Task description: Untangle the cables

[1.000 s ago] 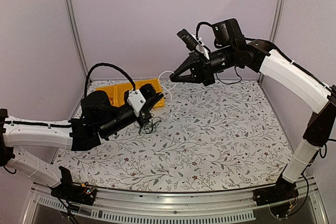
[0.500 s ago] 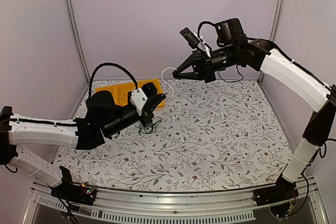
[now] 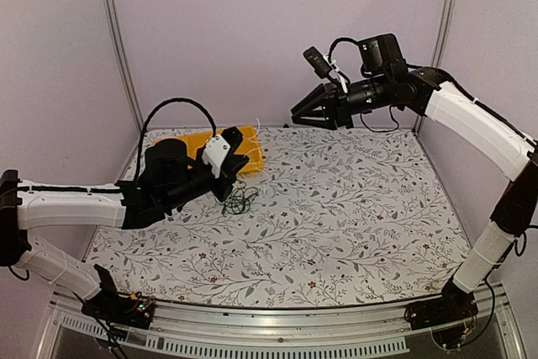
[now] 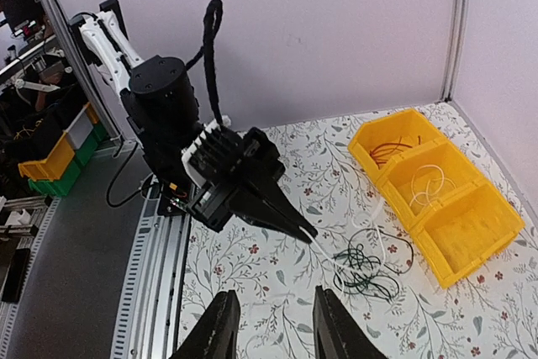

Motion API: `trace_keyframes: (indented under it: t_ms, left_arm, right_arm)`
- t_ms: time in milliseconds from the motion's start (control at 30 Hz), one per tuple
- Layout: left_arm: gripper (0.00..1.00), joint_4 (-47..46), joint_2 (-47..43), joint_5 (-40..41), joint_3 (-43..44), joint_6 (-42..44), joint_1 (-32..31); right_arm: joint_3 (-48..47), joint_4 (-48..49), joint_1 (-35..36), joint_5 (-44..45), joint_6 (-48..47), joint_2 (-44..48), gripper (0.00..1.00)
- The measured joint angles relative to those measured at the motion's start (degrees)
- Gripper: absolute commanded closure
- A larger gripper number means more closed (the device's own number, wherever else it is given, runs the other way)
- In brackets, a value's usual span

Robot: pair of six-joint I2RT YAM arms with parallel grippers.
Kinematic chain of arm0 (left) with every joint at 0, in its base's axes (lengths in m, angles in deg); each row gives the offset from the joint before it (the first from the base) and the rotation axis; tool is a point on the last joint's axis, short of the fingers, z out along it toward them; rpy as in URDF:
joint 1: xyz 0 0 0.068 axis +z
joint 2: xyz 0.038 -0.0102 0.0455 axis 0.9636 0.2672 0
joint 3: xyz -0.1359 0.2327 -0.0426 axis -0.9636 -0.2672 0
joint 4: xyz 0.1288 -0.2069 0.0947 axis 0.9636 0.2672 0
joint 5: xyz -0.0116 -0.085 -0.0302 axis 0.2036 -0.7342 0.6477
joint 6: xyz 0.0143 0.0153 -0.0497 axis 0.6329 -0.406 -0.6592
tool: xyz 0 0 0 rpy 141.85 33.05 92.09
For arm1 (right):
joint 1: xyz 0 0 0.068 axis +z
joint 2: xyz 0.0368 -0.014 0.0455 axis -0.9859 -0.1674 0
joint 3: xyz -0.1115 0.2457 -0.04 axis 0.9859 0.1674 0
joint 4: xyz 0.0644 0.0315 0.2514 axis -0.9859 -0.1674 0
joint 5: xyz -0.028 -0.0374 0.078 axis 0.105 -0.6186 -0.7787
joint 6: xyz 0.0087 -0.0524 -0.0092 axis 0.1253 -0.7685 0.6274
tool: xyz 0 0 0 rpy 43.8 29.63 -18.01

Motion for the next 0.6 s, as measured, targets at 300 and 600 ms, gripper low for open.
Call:
trace_keyframes:
  t_ms: [300,600]
  left_arm:
    - [1.0,14.2,2.9,0.7,9.0,-7.6,8.9]
    - [1.0,28.6,12.5,-1.6,22.4,-9.3,21.1]
  right_arm:
    - [23.8,6.8,-17.2,1.5,-1.0,10.7,0.65]
    - [42.9,13.9,-21.1,4.9,-3.5,16.7,0.64]
